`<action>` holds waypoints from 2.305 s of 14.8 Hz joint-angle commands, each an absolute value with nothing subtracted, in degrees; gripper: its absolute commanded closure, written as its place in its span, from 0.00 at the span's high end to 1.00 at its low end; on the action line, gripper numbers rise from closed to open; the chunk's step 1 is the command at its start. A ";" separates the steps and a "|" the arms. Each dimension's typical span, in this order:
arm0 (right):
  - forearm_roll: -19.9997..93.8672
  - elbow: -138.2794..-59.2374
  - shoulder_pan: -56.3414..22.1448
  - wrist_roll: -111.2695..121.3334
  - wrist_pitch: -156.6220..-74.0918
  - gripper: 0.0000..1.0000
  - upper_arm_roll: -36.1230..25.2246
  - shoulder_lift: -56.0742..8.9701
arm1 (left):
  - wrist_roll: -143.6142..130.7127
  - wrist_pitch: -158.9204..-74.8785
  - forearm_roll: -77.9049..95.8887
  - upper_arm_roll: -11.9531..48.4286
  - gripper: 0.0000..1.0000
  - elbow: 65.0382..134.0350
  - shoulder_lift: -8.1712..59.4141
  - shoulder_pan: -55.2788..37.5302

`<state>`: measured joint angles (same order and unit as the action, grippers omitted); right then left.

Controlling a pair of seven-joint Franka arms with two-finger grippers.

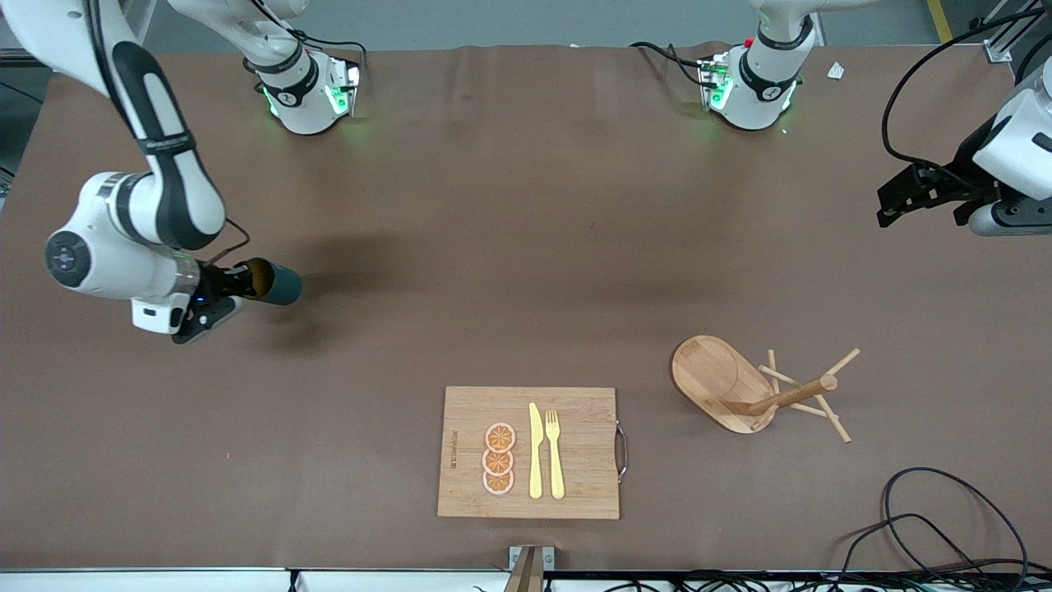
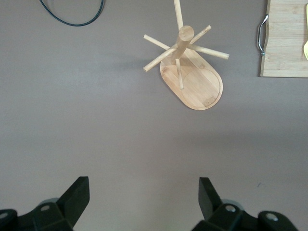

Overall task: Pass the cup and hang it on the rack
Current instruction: 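Reach the right gripper to the teal mug and grasp its rim, then lift the teal mug with the right gripper toward the table middle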

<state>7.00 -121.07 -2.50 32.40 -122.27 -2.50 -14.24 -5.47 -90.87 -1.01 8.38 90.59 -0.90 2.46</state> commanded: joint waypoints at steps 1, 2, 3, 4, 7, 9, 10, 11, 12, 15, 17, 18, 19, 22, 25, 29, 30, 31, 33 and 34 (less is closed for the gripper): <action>7.91 -121.99 -11.04 16.50 -121.64 0.00 -2.90 -11.60 | -4.92 -90.88 -1.23 8.53 1.00 89.47 -0.35 2.64; 8.00 -121.82 -13.60 10.95 -121.81 0.00 -2.64 -11.60 | -4.92 -90.88 -1.23 8.53 1.00 89.47 -0.35 2.64; 8.09 -121.12 -16.58 5.50 -121.90 0.00 -2.55 -11.60 | -4.92 -90.88 -1.23 8.53 1.00 89.47 -0.35 2.64; 8.17 -120.24 -19.66 0.23 -122.08 0.00 -2.55 -11.69 | -4.92 -90.88 -1.23 8.53 1.00 89.47 -0.35 2.64; 8.17 -115.51 -27.92 -15.42 -121.99 0.00 -2.64 -12.48 | -5.01 -90.88 -1.23 8.44 1.00 89.47 -0.26 2.72; 8.17 -112.34 -32.50 -23.25 -121.99 0.00 -2.64 -13.62 | -5.62 -91.32 -1.14 8.44 1.00 89.47 -0.18 2.55; 8.17 -110.41 -34.43 -26.68 -121.99 0.00 -2.64 -15.02 | -5.45 -91.58 -1.06 8.44 1.00 89.56 -0.18 2.72; 8.17 -108.82 -36.28 -29.68 -121.99 0.00 -2.64 -16.25 | -5.19 -91.58 -1.23 8.44 1.00 89.47 0.35 2.55; 8.17 -107.24 -37.86 -32.58 -122.17 0.00 -2.64 -17.83 | -5.19 -91.58 -1.23 8.44 1.00 89.56 0.44 2.46; 8.17 -101.18 -42.35 -37.61 -122.25 0.00 -2.72 -23.53 | -4.57 -91.32 -1.41 8.70 1.00 89.56 0.26 2.46; 8.17 -98.01 -44.55 -39.36 -122.43 0.00 -2.72 -26.79 | 3.38 -91.23 -1.23 8.70 1.00 89.56 0.53 2.72; 7.91 -96.78 -45.52 -41.20 -122.52 0.00 -2.72 -28.11 | 6.30 -91.23 -1.23 8.53 1.00 89.56 0.79 2.72; 7.56 -95.90 -46.40 -41.74 -122.78 0.00 -2.81 -29.26 | 6.94 -91.23 -1.23 8.44 1.00 89.56 0.88 2.81; 7.65 -95.54 -48.25 -44.36 -125.94 0.01 -2.81 -31.02 | 6.77 -91.14 -1.23 8.35 1.00 89.56 1.76 2.72; 6.94 -95.54 -49.56 -46.67 -127.26 0.01 -2.81 -32.51 | 6.94 -91.14 -0.10 8.35 1.00 89.56 2.46 2.90; 6.86 -95.54 -51.59 -46.85 -130.95 0.02 -2.90 -34.89 | 5.19 -91.14 4.31 8.35 1.00 89.56 2.55 3.25; 6.51 -95.54 -51.94 -46.76 -131.83 0.02 -2.90 -35.41 | 3.97 -91.14 4.13 8.44 1.00 89.56 2.46 3.16; 5.72 -95.54 -52.12 -46.76 -132.36 0.03 -2.90 -35.85 | 2.56 -91.14 4.04 8.70 1.00 89.65 2.46 3.08; 3.88 -95.45 -52.03 -46.41 -132.28 0.16 -2.90 -36.04 | -1.21 -91.14 3.96 9.05 1.00 89.47 2.37 2.73; 3.26 -95.45 -51.94 -46.41 -132.19 0.51 -2.90 -36.04 | -3.67 -91.14 3.96 9.66 1.00 89.47 2.37 2.38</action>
